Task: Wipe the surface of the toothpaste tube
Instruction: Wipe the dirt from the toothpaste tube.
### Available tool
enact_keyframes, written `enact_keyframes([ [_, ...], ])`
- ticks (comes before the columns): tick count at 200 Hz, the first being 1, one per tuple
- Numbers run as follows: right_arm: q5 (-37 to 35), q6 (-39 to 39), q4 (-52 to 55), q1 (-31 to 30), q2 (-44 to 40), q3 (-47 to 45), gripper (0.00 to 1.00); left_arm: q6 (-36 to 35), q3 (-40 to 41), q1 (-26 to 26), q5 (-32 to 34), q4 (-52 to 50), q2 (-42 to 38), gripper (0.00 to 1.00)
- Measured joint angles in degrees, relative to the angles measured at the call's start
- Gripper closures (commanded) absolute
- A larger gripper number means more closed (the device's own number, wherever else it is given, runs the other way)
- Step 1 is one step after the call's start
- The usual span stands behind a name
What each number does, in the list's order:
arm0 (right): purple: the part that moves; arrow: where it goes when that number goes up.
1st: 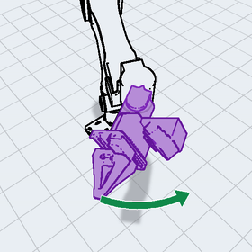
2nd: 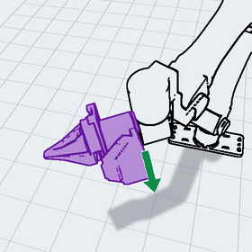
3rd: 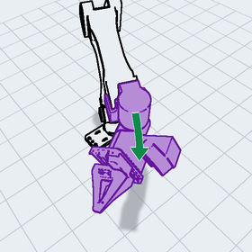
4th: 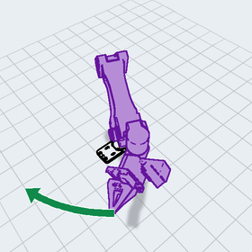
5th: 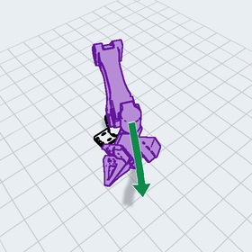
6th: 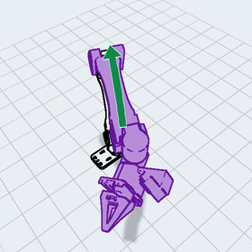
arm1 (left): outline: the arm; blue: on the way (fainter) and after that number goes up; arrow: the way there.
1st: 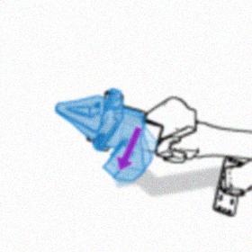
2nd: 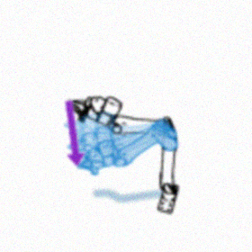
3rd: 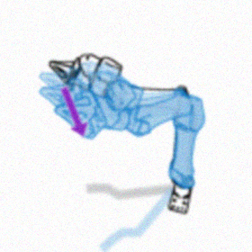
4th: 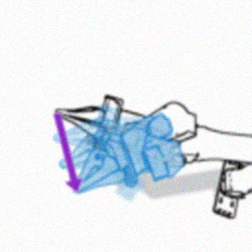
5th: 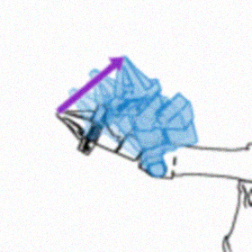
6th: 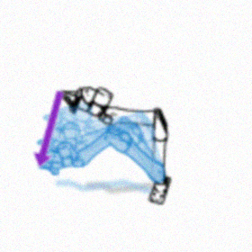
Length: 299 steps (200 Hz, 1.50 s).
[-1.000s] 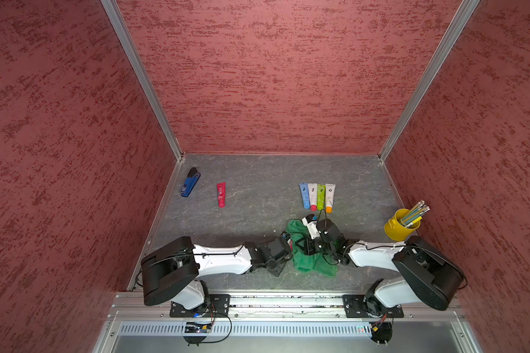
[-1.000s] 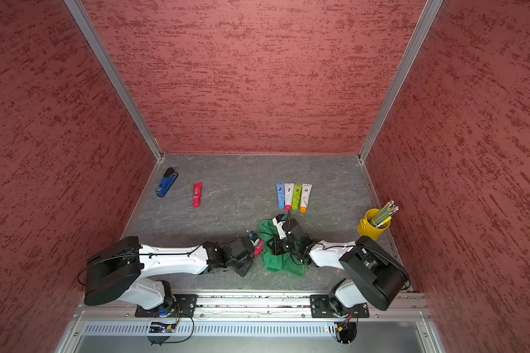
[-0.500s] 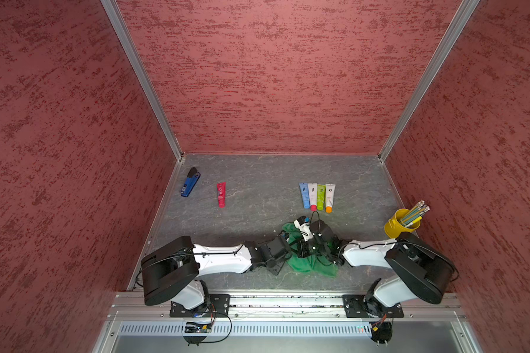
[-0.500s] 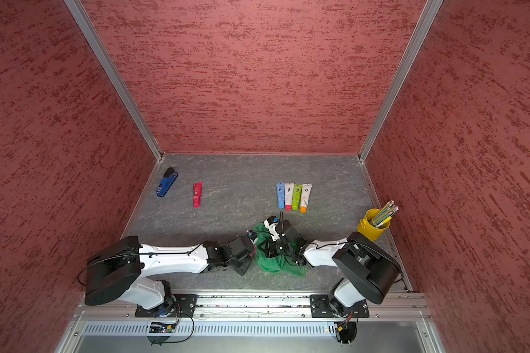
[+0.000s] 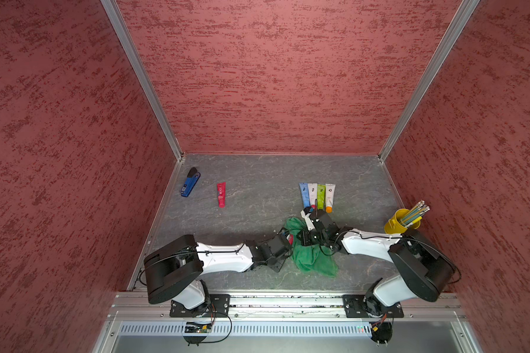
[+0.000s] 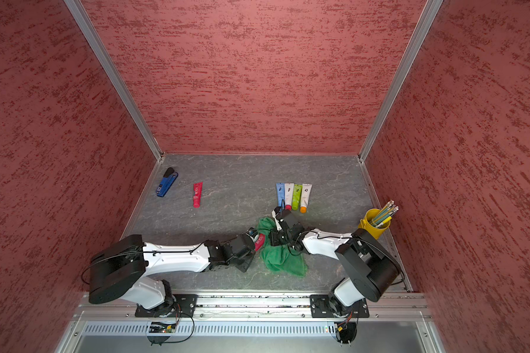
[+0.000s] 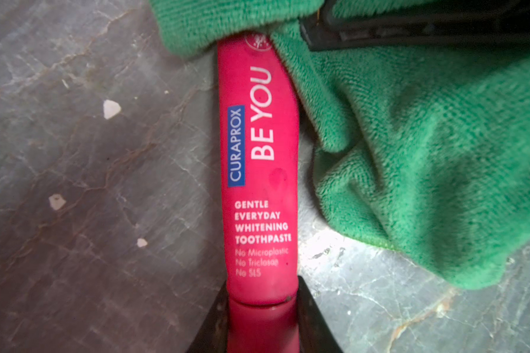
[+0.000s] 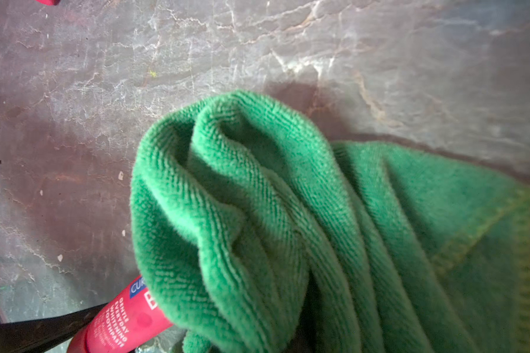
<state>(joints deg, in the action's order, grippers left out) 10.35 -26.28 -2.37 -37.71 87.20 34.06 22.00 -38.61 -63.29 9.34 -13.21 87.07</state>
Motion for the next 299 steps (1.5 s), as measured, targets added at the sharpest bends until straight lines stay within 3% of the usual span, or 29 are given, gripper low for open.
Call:
enact_keyframes([
  [105,12.55,-4.31,-14.12,-6.45,0.0,-5.53,1.0,-0.81,-1.11,0.0,0.04,-1.31,0.79,1.0],
  [163,9.4,-2.16,-7.13,-3.02,0.13,-2.73,1.0,-0.92,-1.11,0.02,0.07,-0.74,0.92,1.0],
  [217,-2.54,0.44,1.25,1.66,-1.46,-0.74,1.0,-1.51,-1.11,-0.11,-0.46,0.48,1.25,1.0],
  [299,2.45,4.02,-1.09,1.38,-0.37,-0.63,1.0,-2.36,-1.16,-0.33,-0.55,0.87,1.49,1.0],
])
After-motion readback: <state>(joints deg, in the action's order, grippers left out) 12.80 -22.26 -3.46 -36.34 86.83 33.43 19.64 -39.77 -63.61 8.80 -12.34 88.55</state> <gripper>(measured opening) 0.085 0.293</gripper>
